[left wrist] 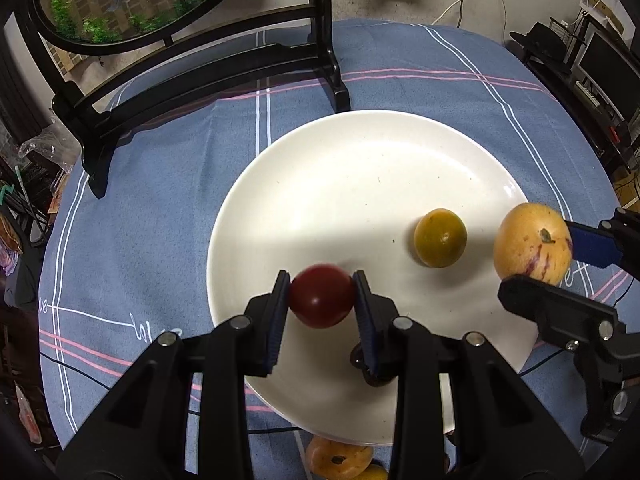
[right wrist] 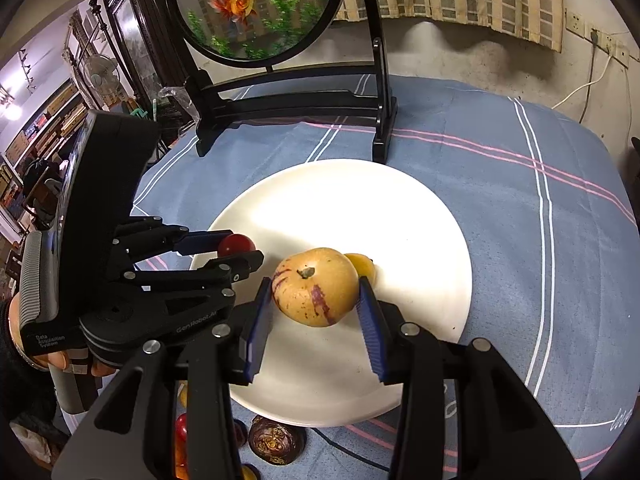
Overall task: Organize fruits
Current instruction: 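Lower the pepino and red tomato onto the plate and open both grippers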
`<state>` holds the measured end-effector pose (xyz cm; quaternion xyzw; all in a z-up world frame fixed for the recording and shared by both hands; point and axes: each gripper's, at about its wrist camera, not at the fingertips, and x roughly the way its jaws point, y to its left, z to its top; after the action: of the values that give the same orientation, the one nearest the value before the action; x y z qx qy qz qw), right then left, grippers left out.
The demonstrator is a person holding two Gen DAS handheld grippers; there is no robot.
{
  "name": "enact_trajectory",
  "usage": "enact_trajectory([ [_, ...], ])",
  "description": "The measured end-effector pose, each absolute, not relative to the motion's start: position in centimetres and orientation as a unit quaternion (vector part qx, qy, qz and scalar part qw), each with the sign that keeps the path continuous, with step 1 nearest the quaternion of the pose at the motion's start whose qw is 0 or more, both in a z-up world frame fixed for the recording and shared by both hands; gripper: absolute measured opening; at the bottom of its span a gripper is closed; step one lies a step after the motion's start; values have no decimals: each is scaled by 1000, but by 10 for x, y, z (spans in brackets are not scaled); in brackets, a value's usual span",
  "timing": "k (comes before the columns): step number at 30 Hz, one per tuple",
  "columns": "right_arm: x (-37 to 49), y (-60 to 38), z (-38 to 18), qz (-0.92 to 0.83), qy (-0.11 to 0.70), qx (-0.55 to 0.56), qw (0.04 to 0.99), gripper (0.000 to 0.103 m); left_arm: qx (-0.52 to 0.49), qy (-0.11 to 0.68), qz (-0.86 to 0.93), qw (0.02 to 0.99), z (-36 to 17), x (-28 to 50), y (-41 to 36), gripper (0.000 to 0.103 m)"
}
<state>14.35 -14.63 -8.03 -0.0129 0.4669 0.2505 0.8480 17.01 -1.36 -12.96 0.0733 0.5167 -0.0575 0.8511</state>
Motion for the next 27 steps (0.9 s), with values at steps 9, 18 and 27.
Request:
enact_trajectory([
  [9, 146, -144, -88, 240, 483, -27, 841, 42, 72, 527, -60, 845, -136, 179, -11, 33],
  [18, 145, -148, -86, 212, 472, -39, 855, 62, 82, 516, -49, 851, -137, 178, -11, 67],
  [27, 130, -169, -58, 207, 451, -22, 868, 62, 90, 491, -57, 864, -114, 159, -14, 67],
])
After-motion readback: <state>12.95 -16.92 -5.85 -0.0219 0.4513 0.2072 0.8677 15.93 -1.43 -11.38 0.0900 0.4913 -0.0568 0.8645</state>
